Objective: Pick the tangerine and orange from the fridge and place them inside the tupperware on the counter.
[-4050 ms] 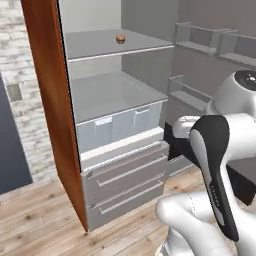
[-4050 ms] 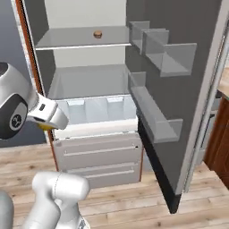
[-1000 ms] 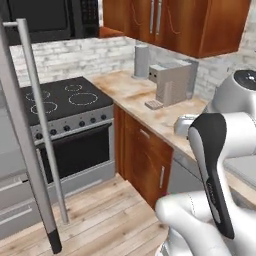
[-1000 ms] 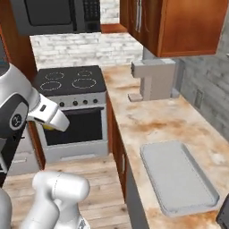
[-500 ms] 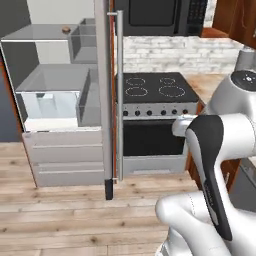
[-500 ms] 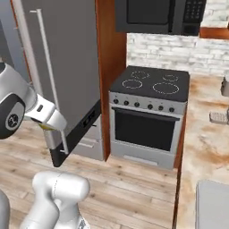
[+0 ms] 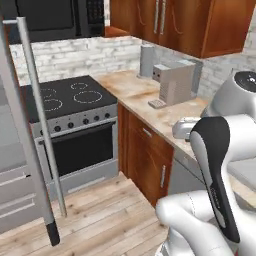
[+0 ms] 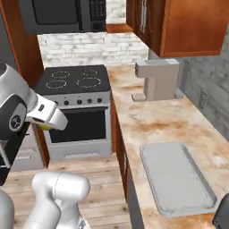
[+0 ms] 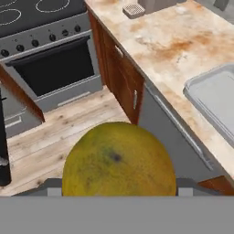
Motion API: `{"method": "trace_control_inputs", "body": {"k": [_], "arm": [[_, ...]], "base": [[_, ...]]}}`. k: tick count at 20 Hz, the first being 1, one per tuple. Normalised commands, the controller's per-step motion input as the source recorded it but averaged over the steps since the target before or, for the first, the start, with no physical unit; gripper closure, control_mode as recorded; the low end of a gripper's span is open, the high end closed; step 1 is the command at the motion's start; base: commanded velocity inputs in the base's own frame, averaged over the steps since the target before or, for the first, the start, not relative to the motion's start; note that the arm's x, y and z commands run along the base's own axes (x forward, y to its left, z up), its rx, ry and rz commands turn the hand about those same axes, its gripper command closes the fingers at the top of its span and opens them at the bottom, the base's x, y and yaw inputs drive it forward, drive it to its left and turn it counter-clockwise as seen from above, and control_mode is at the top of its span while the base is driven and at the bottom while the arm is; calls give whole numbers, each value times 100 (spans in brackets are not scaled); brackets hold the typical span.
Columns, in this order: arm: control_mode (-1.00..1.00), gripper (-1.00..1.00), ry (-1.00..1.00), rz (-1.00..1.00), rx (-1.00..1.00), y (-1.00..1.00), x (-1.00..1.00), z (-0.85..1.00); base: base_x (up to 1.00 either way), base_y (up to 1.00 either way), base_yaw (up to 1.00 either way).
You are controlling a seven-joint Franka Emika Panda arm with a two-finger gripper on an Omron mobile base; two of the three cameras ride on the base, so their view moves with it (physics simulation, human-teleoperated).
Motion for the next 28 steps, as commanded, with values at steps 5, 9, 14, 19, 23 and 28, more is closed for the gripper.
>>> {"method": "trace_control_inputs", "body": {"k": [5,9,14,19,23,28], "arm": [[100,100,0,0,0,0,0,0],[100,100,0,0,0,0,0,0],[100,100,0,0,0,0,0,0],[100,100,0,0,0,0,0,0],[100,100,0,0,0,0,0,0],[-100,100,28,-1,0,6,13,-45]], "base": [[27,-11,-100],[31,0,-100],[70,7,-99],[82,24,-73],[82,17,-49],[11,3,-3]]}}
